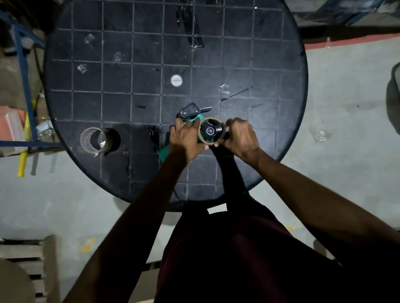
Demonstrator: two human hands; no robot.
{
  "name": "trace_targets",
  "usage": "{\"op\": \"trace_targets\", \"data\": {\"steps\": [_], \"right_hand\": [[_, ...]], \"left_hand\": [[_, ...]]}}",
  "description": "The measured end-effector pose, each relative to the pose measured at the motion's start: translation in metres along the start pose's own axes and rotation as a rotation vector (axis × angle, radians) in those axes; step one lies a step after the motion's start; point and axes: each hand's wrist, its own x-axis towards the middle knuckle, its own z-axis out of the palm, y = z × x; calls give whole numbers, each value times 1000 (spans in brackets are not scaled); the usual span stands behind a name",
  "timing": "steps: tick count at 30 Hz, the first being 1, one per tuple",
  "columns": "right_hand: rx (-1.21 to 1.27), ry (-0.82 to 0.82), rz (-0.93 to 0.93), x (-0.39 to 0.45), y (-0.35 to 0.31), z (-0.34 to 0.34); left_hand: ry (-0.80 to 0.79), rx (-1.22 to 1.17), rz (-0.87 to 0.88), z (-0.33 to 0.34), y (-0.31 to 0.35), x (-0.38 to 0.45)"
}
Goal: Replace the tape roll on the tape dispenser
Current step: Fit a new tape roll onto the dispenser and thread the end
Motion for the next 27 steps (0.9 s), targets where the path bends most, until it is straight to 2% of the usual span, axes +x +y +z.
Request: {"op": "trace_targets", "data": {"steps": [4, 9, 14, 20, 27], "right_hand": [[-2, -64, -161, 21, 4, 4], [-2, -94, -56, 40, 15, 18], [-148, -125, -177, 38, 12, 12], [-176, -187, -233, 30, 11, 12], [-181, -198, -240, 25, 8, 11]], "left_hand": [[-9, 78, 33, 0, 8, 6], [-54, 280, 20, -7, 18, 5], [-73, 458, 95, -8, 21, 5], [-105, 452, 190, -2, 16, 14], [-199, 431, 203, 5, 12, 20]]}}
